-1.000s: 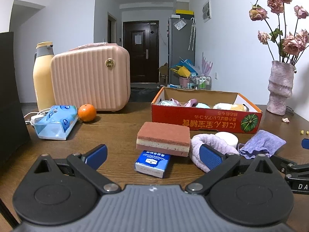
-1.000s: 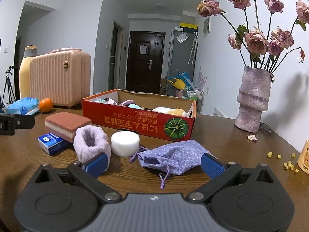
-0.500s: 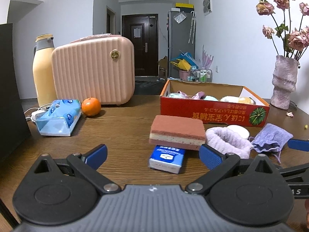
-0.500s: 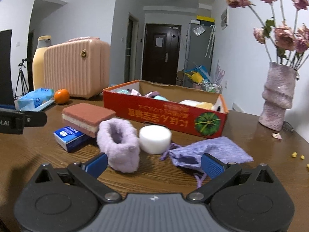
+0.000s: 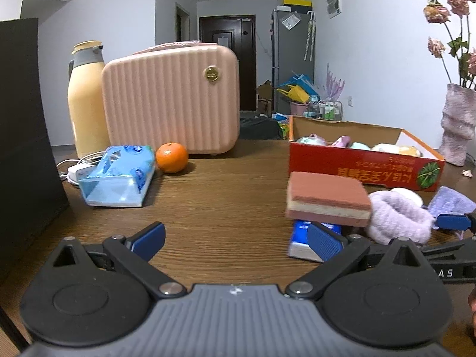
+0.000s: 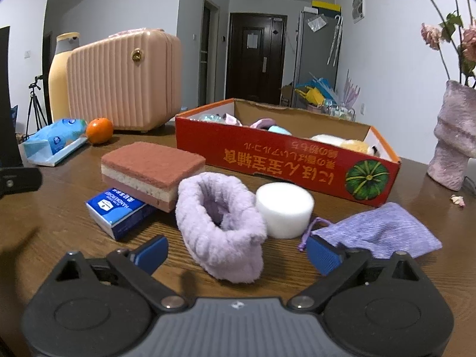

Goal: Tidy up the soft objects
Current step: 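Grasp the lavender fuzzy headband with the right tool, then lift the lavender headband with the right tool while the left tool approaches the blue handkerchief pack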

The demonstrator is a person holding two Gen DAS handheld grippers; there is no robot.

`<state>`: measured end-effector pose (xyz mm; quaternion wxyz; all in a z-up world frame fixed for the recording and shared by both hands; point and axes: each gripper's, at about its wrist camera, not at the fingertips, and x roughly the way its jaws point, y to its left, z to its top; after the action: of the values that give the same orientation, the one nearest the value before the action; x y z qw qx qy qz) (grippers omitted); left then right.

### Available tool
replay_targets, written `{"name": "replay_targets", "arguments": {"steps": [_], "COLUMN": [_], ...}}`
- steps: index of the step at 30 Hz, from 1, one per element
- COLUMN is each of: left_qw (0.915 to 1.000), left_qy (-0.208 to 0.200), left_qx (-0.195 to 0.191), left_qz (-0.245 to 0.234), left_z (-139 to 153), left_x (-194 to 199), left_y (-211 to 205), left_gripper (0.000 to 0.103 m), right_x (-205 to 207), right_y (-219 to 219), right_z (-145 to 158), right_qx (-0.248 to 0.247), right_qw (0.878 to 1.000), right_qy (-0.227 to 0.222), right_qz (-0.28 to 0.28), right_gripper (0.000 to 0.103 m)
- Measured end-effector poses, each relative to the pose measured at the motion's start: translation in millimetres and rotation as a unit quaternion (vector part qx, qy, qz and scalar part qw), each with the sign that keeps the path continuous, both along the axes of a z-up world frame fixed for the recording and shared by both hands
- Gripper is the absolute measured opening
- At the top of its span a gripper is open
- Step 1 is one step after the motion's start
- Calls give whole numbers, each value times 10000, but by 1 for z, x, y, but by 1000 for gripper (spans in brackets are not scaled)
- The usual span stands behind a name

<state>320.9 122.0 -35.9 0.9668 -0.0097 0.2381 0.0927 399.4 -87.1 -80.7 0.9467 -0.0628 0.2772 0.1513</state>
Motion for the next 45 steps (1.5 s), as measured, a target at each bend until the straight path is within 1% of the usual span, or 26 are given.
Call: {"name": "replay_targets", "arguments": {"steps": [3, 5, 7, 8, 9, 11, 12, 14, 16, 20, 28, 34, 38, 45], "left_qw": [10000, 9999, 9999, 9999, 9998, 9998, 9997, 9997, 9996, 9996, 9997, 9998, 9997, 9997], "left_qy": [54, 99, 146, 164, 181, 209, 219, 238, 246, 261, 241, 178, 128, 219], "left_qx": [-9, -8, -3, -8, -20, -49, -58, -48, -22, 0, -30, 116, 203, 78], "left_qz": [42, 46, 39, 33, 20, -8, -26, -71, -111, -107, -68, 6, 39, 119], "left_z": [-2, -4, -5, -6, -7, -7, -8, -9, -10, -10, -10, -13, -14, -16], "left_x": [1, 3, 4, 4, 4, 4, 4, 3, 3, 4, 5, 8, 10, 17], "left_y": [9, 14, 18, 19, 20, 21, 21, 19, 16, 15, 17, 11, 8, 5], "left_gripper": [103, 103, 103, 103, 103, 103, 103, 103, 103, 103, 103, 103, 103, 103], "right_x": [8, 13, 18, 20, 21, 23, 24, 24, 23, 23, 18, 19, 16, 15], "right_y": [6, 10, 14, 16, 18, 21, 22, 21, 18, 12, 5, -6, -10, -19], "right_z": [-2, -3, -5, -5, -6, -7, -8, -8, -7, -6, 0, 6, 10, 13], "right_qx": [31, 44, 39, 56, 67, 65, 86, 145, 215, 311, 436, 593, 607, 633], "right_qw": [9999, 9999, 9998, 9997, 9996, 9994, 9993, 9991, 9990, 9988, 9989, 9980, 9978, 9973], "right_qy": [102, 134, 206, 237, 256, 312, 351, 385, 374, 364, 183, 78, -102, -249], "right_qz": [1, 21, 60, 86, 99, 107, 122, 129, 106, 32, -68, -216, -264, -290], "right_gripper": [92, 83, 79, 71, 67, 50, 46, 31, 27, 25, 24, 24, 24, 24]}}
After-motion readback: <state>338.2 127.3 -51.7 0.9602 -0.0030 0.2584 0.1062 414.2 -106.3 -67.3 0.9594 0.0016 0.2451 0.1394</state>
